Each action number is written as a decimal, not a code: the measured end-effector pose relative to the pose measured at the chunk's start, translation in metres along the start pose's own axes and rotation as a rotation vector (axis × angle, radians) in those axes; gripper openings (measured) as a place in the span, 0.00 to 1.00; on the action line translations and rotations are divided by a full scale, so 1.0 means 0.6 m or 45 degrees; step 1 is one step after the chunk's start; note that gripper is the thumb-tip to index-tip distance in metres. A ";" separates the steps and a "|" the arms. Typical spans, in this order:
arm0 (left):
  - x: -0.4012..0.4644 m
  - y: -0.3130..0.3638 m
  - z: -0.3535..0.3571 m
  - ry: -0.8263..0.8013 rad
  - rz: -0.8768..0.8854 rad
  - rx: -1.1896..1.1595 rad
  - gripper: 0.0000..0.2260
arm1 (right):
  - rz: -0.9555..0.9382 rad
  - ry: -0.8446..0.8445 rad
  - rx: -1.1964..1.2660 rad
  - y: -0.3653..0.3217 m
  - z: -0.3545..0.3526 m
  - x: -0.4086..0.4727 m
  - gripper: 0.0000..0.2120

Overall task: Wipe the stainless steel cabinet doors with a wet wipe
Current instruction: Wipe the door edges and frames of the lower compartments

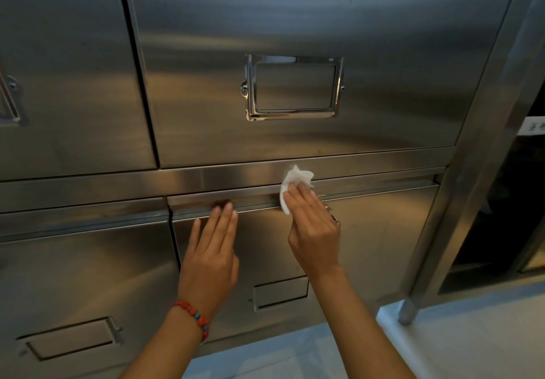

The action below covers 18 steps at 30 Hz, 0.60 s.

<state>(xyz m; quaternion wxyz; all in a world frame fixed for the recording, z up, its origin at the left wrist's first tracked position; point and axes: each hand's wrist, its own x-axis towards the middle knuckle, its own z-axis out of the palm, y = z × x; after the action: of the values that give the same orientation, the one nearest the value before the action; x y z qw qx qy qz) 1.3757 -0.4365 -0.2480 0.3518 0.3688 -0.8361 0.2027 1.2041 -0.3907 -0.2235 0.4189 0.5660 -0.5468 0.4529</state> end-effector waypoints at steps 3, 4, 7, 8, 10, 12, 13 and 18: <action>-0.001 0.000 0.000 -0.003 -0.004 -0.007 0.25 | -0.068 -0.040 0.010 0.009 -0.006 0.002 0.18; -0.001 0.000 0.000 -0.003 -0.002 -0.007 0.25 | -0.077 -0.047 0.009 0.016 -0.010 0.002 0.20; -0.002 -0.001 0.000 -0.008 -0.002 -0.002 0.25 | -0.003 -0.021 -0.004 0.030 -0.018 0.000 0.22; -0.001 -0.001 -0.001 -0.008 -0.003 0.000 0.25 | 0.032 -0.004 -0.010 0.031 -0.018 -0.001 0.23; 0.000 -0.001 0.000 0.000 -0.006 -0.002 0.25 | 0.091 0.022 -0.006 0.026 -0.014 -0.003 0.23; 0.000 0.000 0.002 0.012 -0.007 -0.006 0.25 | 0.091 0.022 0.015 0.014 -0.008 -0.004 0.21; -0.001 0.000 0.002 0.015 -0.008 -0.005 0.26 | 0.051 0.004 0.031 0.007 -0.005 -0.004 0.20; -0.001 0.002 0.000 0.002 -0.009 -0.006 0.25 | -0.071 -0.131 0.105 -0.006 -0.003 -0.003 0.21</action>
<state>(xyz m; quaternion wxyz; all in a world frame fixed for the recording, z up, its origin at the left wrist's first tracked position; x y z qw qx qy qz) 1.3748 -0.4354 -0.2484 0.3539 0.3708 -0.8351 0.1998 1.2077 -0.3886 -0.2250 0.3789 0.6203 -0.5325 0.4337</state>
